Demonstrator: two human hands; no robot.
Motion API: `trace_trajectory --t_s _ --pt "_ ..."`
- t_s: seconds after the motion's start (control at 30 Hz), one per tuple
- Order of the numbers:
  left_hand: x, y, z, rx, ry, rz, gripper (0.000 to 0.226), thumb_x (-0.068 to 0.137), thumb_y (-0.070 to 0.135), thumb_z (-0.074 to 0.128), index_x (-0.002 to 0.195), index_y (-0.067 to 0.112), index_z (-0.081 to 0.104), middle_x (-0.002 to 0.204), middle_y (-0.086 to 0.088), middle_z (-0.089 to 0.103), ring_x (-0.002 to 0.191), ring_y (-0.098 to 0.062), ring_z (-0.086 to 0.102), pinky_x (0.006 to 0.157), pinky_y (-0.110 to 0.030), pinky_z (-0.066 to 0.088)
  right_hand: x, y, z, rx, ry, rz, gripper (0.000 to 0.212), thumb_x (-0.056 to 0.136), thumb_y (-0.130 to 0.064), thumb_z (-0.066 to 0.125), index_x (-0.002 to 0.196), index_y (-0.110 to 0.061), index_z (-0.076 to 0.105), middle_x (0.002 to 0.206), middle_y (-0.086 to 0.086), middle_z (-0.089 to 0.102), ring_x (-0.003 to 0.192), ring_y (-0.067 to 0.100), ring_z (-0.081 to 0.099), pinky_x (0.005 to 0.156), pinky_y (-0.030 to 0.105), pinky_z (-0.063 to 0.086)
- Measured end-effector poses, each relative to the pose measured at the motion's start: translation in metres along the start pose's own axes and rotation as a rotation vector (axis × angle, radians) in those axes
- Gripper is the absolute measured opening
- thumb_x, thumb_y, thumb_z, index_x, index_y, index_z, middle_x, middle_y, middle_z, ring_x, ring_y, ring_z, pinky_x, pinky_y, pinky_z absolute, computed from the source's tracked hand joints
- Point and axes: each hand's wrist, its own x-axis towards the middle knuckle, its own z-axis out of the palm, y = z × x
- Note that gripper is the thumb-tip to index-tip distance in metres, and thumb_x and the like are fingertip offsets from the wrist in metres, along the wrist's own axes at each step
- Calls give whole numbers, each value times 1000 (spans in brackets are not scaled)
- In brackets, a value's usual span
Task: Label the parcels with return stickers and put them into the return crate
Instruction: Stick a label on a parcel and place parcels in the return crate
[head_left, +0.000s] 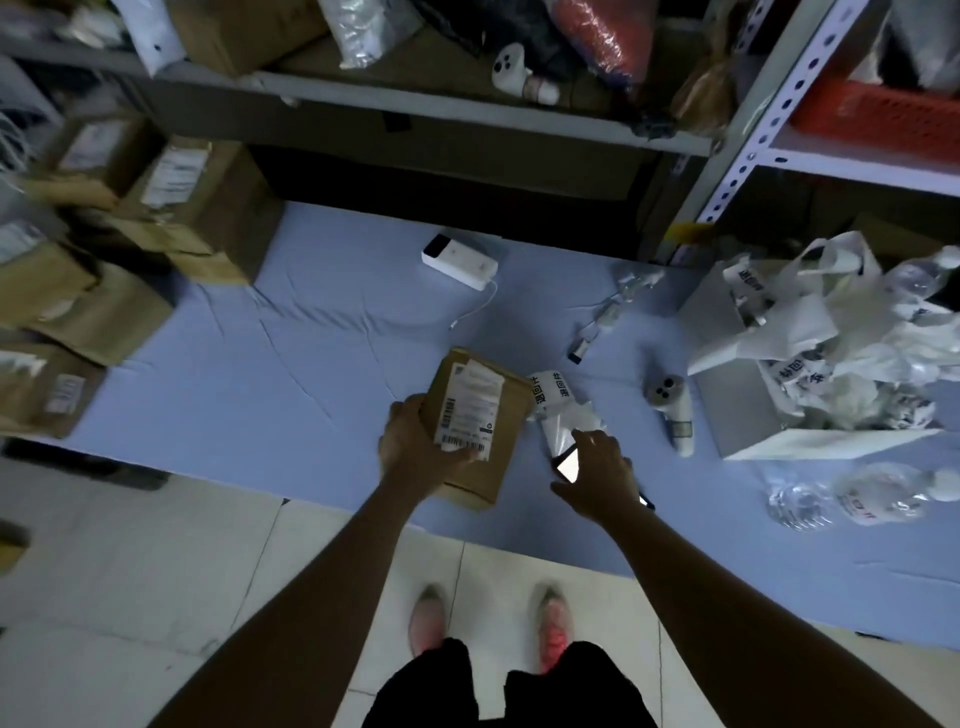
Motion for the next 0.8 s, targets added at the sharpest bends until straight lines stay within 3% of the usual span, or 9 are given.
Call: trace_trajectory --t_s 0.2,0.3,0.47,0.57,0.67,0.8 --pt "-8 17 13 57 106 -12 92 53 49 94 130 24 49 110 5 51 98 -23 61 86 -50 58 9 33 14 -26 54 -50 67 82 -47 76 134 -14 49 132 11 52 122 30 48 93 43 51" --pt "-16 19 21 53 156 -7 95 51 57 90 132 27 50 110 8 54 101 -20 60 86 -49 56 13 37 11 -35 24 -30 70 80 -51 76 135 -17 48 125 10 54 119 29 50 89 41 51" --pt "-38 22 26 43 167 -70 98 51 68 83 136 34 50 120 15 57 111 -11 52 90 -39 32 13 45 6 72 -62 10 81 78 -50 79 144 -27 40 131 7 51 126 29 48 93 42 50" --pt "-48 11 28 -44 124 -107 105 44 68 85 138 41 45 124 21 56 115 -8 53 96 -42 42 14 45 1 110 -72 31 83 76 -53 78 145 -28 40 132 8 51 127 29 47 94 41 50" --pt "-53 3 29 -328 87 -147 100 45 45 96 133 44 47 121 19 63 113 -10 62 86 -37 61 12 38 -5 180 -32 67 84 73 -57 76 143 -29 40 125 7 50 123 28 47 89 39 49" --pt "-49 -5 27 -457 114 -171 86 50 31 97 125 41 55 114 15 69 105 -11 67 78 -35 63 10 22 -20 259 74 25 81 68 -57 77 137 -31 45 114 5 51 115 26 49 81 37 51"
